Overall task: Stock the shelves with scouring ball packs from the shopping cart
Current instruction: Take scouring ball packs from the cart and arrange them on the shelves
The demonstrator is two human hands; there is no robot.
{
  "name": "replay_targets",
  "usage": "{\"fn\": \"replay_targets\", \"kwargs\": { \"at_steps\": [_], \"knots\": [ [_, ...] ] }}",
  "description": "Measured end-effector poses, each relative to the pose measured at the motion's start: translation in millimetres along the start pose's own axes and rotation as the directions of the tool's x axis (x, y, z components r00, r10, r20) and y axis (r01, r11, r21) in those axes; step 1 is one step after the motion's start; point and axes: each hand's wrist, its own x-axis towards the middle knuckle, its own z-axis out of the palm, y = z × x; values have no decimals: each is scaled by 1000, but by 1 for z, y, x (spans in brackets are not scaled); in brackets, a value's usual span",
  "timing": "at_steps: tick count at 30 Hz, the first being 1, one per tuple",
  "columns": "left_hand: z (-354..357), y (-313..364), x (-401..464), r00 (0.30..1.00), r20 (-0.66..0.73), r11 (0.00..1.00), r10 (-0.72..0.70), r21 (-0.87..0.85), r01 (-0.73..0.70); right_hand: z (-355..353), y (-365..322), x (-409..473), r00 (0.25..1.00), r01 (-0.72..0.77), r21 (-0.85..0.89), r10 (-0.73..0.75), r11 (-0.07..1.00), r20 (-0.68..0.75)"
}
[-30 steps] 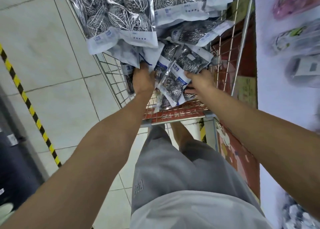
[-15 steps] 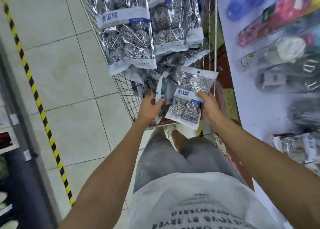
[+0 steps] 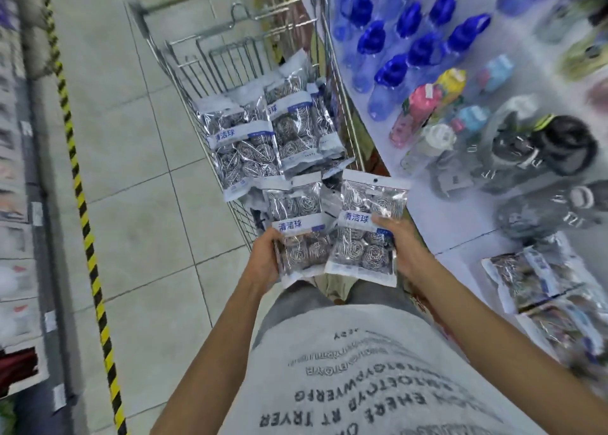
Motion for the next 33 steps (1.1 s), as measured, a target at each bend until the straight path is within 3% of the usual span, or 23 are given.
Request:
{"fn": "replay_targets", "kwargs": {
  "at_steps": [3, 10, 17, 25, 29, 33],
  "knots": [
    [9, -3, -16, 1000, -5, 995, 26, 98, -26, -8, 3, -29, 998, 40, 79, -36, 996, -55],
    [28, -28, -44, 976, 204, 918, 75, 368, -148, -38, 48, -100, 979, 118, 245, -72, 962, -191],
    [44, -66, -77, 946, 323, 879, -7, 453, -148, -89, 119, -184, 938, 253, 462, -99, 850, -332],
    [95, -128, -114, 880, 447, 766, -157, 618, -177, -152, 201, -261, 875, 309, 565, 5, 765, -484],
    [130, -167, -127, 884, 427, 680, -191, 707, -194, -192, 238, -289, 858, 316, 613, 59, 725, -511],
    [171, -214, -139, 889, 362, 642, -280, 759, -106, -239, 274, -312, 818, 353, 653, 118, 670, -563]
  ]
}}
